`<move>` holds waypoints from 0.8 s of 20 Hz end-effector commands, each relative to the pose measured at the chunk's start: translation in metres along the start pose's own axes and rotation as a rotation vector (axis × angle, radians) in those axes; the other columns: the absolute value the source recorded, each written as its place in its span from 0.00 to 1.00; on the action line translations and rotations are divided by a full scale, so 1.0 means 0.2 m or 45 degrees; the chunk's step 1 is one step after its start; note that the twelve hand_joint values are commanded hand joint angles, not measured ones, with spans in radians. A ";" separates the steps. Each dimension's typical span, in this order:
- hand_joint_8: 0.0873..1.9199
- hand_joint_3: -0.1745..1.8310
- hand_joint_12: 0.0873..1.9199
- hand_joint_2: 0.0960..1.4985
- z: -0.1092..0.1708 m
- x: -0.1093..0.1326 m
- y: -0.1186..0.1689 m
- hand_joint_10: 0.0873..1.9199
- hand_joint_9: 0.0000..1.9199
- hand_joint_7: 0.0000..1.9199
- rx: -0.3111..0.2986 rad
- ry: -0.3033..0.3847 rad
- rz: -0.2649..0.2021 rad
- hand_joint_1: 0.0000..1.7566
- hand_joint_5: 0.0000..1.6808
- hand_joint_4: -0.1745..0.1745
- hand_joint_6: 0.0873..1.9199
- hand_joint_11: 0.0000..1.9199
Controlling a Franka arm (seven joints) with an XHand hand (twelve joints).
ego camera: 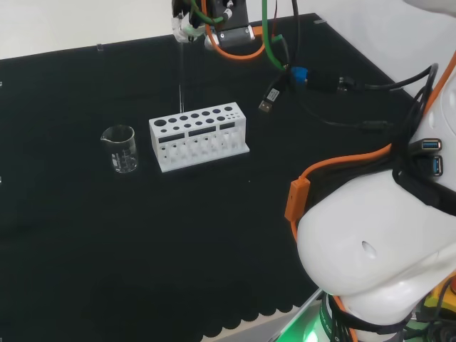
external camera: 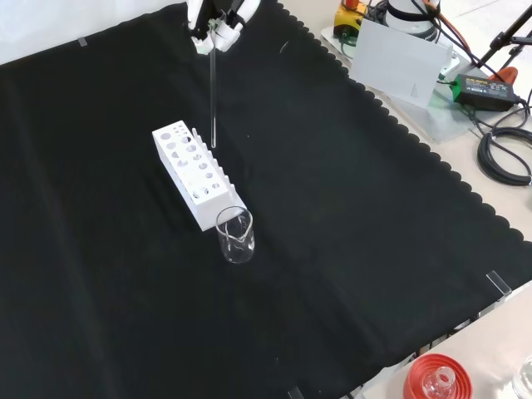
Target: Stir in the beaker to the left of the white test tube rack with the glass rod.
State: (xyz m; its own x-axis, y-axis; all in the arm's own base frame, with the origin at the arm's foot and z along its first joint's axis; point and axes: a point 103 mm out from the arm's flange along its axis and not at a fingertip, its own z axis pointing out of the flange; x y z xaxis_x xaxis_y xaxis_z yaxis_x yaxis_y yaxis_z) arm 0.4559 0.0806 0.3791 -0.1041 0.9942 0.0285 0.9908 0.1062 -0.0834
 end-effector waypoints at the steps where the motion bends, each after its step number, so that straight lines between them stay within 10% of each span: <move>1: 0.41 0.01 0.31 0.73 0.00 0.02 0.01 0.15 0.93 0.65 0.008 0.001 -0.002 0.74 0.61 0.00 0.33 0.82; 16: 0.41 0.01 0.31 0.73 -0.05 0.05 0.00 0.15 0.93 0.65 -0.013 0.000 -0.020 0.74 0.62 0.00 0.32 0.82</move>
State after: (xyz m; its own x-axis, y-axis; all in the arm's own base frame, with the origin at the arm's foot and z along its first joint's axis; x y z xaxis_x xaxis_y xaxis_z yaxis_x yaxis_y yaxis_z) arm 0.4562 0.0876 0.3838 -0.1119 0.9933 0.0300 0.9904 0.1139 -0.0780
